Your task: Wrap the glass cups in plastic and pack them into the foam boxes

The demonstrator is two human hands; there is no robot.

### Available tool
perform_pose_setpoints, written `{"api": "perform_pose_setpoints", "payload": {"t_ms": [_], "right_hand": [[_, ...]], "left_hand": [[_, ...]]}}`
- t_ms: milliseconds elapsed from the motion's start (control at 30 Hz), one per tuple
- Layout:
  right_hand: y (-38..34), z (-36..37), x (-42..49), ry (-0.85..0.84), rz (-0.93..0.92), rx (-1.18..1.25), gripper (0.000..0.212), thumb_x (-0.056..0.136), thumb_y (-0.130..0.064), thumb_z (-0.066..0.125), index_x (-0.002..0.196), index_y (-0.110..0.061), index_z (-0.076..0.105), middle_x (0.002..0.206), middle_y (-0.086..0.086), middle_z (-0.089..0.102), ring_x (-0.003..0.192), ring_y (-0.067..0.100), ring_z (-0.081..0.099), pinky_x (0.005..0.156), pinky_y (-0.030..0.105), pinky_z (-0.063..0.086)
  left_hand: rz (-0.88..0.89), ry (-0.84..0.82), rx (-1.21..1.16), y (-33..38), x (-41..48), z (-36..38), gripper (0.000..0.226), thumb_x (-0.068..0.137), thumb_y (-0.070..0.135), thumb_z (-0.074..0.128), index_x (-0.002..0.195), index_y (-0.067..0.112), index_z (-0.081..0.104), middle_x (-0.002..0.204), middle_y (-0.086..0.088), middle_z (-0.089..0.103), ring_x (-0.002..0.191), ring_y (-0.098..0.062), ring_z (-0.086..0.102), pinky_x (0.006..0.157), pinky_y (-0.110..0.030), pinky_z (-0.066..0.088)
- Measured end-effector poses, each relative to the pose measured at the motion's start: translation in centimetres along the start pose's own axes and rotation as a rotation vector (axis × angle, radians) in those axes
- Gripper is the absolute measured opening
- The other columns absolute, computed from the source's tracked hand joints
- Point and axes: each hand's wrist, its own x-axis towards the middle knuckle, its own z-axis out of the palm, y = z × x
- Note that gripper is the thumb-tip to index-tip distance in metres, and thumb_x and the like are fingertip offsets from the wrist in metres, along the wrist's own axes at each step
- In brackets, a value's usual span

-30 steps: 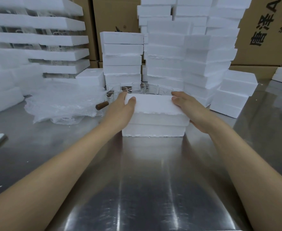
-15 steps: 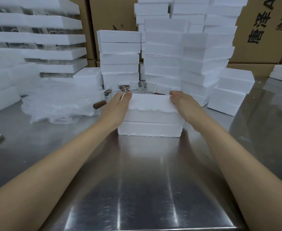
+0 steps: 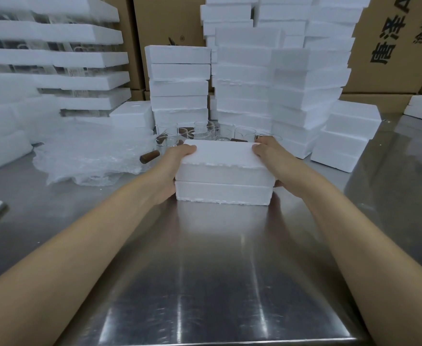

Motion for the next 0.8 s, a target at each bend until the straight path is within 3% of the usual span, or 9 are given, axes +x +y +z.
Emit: {"api": "perform_pose_setpoints", "payload": {"t_ms": [200,367,467,567,700,800], "right_hand": [[0.3,0.4,-0.2,-0.048,0.027,0.287,0.05,0.094,-0.029,0.041,0.143,-0.033,0.034,0.139,0.0,0.047,0.118,0.022,0.054,0.099,0.038,0.046],[0.4,0.4,-0.1,-0.077,0.044,0.375,0.05,0.094,-0.028,0.041,0.143,-0.037,0.036,0.139,-0.008,0.048,0.114,0.016,0.057,0.086,0.031,0.051],[0.4,0.0,-0.2,-0.078,0.036,0.414,0.05,0.094,-0.028,0.044,0.143,-0.037,0.036,0.139,-0.01,0.048,0.114,0.015,0.057,0.089,0.032,0.05],[0.3,-0.7,-0.5,-0.053,0.018,0.467,0.05,0.094,-0.028,0.047,0.143,-0.037,0.038,0.131,-0.012,0.053,0.104,0.009,0.06,0.077,0.026,0.05],[-0.1,-1.2,-0.7,-0.096,-0.012,0.503,0.048,0.094,-0.031,0.049,0.14,-0.04,0.041,0.123,-0.016,0.057,0.099,0.007,0.063,0.072,0.024,0.051],[0.0,-1.3,-0.5,-0.106,0.006,0.556,0.035,0.092,-0.032,0.053,0.126,-0.038,0.051,0.112,-0.015,0.064,0.09,0.007,0.068,0.065,0.023,0.053]], "left_hand": [[-0.007,-0.015,-0.039,0.2,-0.3,-0.2,0.011,0.091,0.025,0.057,0.094,0.018,0.066,0.076,0.001,0.074,0.069,-0.016,0.07,0.07,-0.031,0.055],[-0.03,0.018,-0.121,0.8,-0.4,0.4,0.011,0.086,0.024,0.06,0.093,0.017,0.064,0.086,-0.005,0.069,0.078,-0.024,0.067,0.081,-0.038,0.055],[-0.065,-0.036,-0.169,0.9,-0.7,0.6,0.012,0.086,0.022,0.058,0.095,0.015,0.062,0.086,-0.007,0.068,0.072,-0.025,0.068,0.071,-0.038,0.059],[-0.114,-0.149,-0.186,1.5,-0.9,0.3,0.024,0.086,0.024,0.057,0.106,0.013,0.063,0.091,-0.01,0.07,0.074,-0.028,0.07,0.066,-0.041,0.058],[-0.156,-0.222,-0.092,2.2,-0.8,-0.6,0.025,0.083,0.035,0.059,0.103,0.019,0.063,0.095,-0.008,0.067,0.086,-0.029,0.066,0.094,-0.047,0.049],[-0.125,-0.219,-0.031,2.3,-0.6,-1.0,0.022,0.083,0.038,0.059,0.097,0.021,0.064,0.087,-0.005,0.069,0.082,-0.026,0.067,0.095,-0.046,0.048]]}}
